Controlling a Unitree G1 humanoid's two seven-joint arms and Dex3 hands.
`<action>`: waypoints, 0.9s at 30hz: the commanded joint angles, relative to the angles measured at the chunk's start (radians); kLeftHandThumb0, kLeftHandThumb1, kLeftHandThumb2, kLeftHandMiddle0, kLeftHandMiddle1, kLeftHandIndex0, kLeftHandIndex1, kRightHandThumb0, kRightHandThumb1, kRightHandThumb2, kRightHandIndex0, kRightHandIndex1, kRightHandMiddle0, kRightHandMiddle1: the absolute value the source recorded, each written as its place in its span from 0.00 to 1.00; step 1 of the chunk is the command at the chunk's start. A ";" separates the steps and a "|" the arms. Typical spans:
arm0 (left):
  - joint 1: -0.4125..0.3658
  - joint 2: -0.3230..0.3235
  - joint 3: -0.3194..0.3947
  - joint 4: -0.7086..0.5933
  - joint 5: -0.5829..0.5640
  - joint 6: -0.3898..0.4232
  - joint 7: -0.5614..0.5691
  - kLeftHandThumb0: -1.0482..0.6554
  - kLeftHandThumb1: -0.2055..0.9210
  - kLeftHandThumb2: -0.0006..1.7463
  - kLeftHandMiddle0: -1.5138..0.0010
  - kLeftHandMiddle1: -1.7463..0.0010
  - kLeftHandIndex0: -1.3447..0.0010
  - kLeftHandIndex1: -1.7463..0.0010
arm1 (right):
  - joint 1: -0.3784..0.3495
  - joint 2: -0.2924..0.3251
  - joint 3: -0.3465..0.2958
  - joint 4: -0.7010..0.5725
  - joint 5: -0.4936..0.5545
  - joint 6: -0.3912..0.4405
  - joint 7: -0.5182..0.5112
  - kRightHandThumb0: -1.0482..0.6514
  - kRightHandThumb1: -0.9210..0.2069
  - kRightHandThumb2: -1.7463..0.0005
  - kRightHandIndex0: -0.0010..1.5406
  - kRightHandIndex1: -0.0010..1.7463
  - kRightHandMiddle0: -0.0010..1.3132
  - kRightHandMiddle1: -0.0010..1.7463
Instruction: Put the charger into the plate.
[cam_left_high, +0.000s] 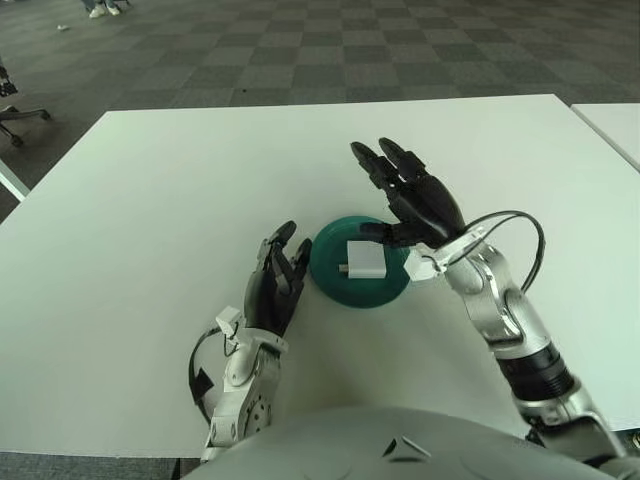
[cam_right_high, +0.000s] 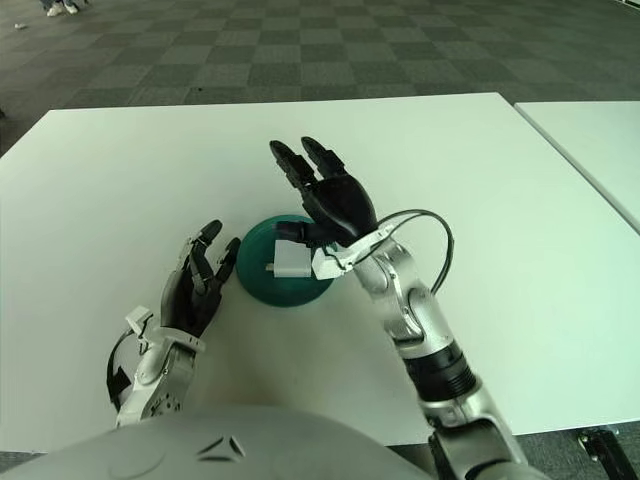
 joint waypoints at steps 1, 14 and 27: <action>0.035 -0.069 -0.015 0.078 -0.006 0.039 0.015 0.16 1.00 0.52 0.71 1.00 1.00 0.54 | 0.096 0.252 -0.240 0.112 0.512 0.030 -0.086 0.01 0.00 0.44 0.01 0.00 0.02 0.01; 0.049 -0.050 0.001 0.075 -0.024 0.033 -0.006 0.16 1.00 0.52 0.71 1.00 1.00 0.54 | 0.296 0.299 -0.303 0.192 0.656 -0.172 -0.123 0.00 0.00 0.41 0.03 0.00 0.00 0.35; 0.057 -0.026 0.029 0.067 -0.052 0.039 -0.033 0.16 1.00 0.52 0.71 1.00 1.00 0.54 | 0.359 0.227 -0.348 0.260 0.682 -0.256 -0.084 0.01 0.00 0.40 0.02 0.00 0.00 0.37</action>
